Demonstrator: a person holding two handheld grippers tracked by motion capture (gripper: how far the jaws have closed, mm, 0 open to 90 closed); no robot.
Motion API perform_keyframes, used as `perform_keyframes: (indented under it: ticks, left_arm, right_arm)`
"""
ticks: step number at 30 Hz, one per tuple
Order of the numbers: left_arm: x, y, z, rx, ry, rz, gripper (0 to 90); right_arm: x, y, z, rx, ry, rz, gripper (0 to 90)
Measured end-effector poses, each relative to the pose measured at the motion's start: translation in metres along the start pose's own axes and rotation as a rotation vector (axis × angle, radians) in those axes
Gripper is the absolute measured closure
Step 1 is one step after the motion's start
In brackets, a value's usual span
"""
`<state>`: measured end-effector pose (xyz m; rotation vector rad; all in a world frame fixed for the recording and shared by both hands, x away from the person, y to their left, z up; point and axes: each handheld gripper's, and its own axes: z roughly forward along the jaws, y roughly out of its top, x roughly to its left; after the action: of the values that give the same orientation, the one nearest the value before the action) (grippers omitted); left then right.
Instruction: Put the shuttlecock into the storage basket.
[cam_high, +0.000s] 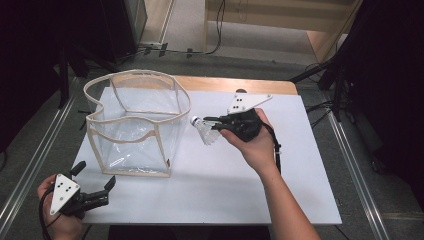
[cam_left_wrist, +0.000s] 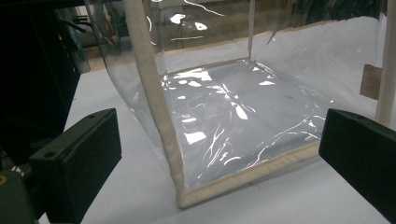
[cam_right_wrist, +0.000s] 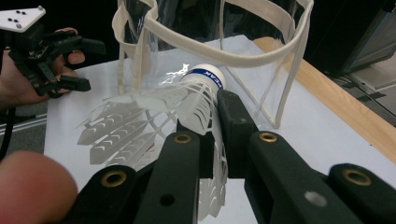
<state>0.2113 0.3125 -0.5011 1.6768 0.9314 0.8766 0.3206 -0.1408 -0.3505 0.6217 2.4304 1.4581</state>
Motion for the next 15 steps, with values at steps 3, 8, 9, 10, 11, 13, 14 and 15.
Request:
perform_keyframes:
  ticks: [3,8,9,10,11,13,14,15]
  left_arm:
    - [0.0,0.0,0.0,0.0,0.0,0.0,0.0]
    - [0.0,0.0,0.0,0.0,0.0,0.001,0.0]
    - [0.0,0.0,0.0,0.0,0.0,0.0,0.0]
    - [0.0,0.0,0.0,0.0,0.0,0.0,0.0]
    - [0.0,0.0,0.0,0.0,0.0,0.0,0.0]
    - [0.0,0.0,0.0,-0.001,-0.001,-0.001,0.0]
    - [0.0,0.0,0.0,-0.001,0.0,-0.001,0.0]
    - [0.0,0.0,0.0,0.0,-0.001,-0.001,0.0]
  right_arm:
    - [-0.001,0.004,0.0,0.001,-0.002,-0.004,83.3]
    - [-0.003,0.008,-0.001,-0.001,-0.004,-0.006,83.4]
    - [-0.003,0.009,-0.002,0.001,-0.003,-0.004,83.3]
    - [-0.004,0.01,-0.002,-0.001,-0.005,-0.008,83.3]
    - [-0.004,0.011,-0.002,-0.003,-0.005,-0.007,83.3]
    - [-0.005,0.012,-0.002,-0.001,-0.005,-0.011,83.4]
    - [-0.005,0.013,-0.002,0.0,-0.006,-0.012,83.3]
    - [-0.005,0.013,-0.002,0.003,-0.006,-0.009,83.4]
